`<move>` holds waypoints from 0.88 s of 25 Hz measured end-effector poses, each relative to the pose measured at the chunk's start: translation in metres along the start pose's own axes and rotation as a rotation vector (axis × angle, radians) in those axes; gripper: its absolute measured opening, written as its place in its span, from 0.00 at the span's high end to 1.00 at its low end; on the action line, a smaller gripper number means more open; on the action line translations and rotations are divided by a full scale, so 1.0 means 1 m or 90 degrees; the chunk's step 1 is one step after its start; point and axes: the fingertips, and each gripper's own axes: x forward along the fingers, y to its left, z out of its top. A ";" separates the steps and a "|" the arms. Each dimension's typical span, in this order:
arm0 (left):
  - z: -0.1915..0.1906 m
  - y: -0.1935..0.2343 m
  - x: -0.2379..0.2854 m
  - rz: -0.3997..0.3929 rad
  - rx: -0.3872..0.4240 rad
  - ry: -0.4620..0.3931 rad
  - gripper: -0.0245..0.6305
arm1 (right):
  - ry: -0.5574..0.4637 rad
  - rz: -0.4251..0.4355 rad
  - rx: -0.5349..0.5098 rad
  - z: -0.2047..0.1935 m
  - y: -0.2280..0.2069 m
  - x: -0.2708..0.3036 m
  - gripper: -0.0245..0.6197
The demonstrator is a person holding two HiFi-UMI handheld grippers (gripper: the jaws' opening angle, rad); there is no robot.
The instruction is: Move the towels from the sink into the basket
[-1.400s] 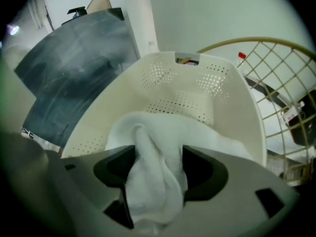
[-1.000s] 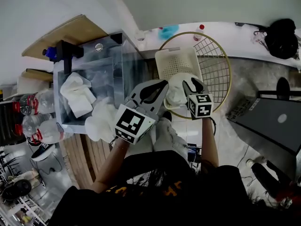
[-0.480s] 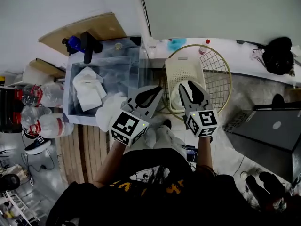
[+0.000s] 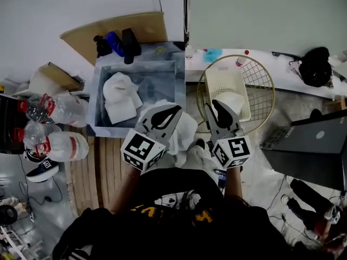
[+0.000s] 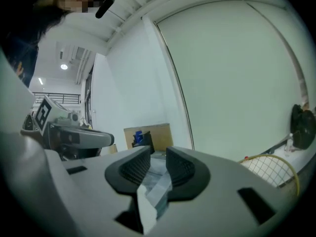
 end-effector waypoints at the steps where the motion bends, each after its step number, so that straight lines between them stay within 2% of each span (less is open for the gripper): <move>1: -0.002 0.006 -0.012 0.000 -0.001 -0.003 0.95 | 0.003 0.002 -0.001 -0.004 0.016 0.000 0.81; 7: -0.024 0.045 -0.067 0.001 -0.009 -0.002 0.95 | 0.057 0.005 -0.017 -0.044 0.093 0.008 0.82; 8: -0.028 0.050 -0.074 0.001 -0.010 -0.001 0.95 | 0.068 0.000 -0.019 -0.052 0.101 0.011 0.80; 11: -0.038 0.064 -0.092 0.003 -0.015 0.002 0.95 | 0.114 -0.022 -0.039 -0.079 0.114 0.019 0.57; 14: -0.045 0.072 -0.106 0.003 -0.022 0.000 0.95 | 0.193 -0.054 -0.066 -0.111 0.114 0.026 0.46; 18: -0.048 0.075 -0.116 -0.003 -0.026 -0.007 0.95 | 0.275 -0.070 -0.101 -0.139 0.105 0.037 0.38; 22: -0.049 0.074 -0.124 -0.011 -0.028 -0.015 0.95 | 0.347 -0.085 -0.154 -0.159 0.103 0.052 0.36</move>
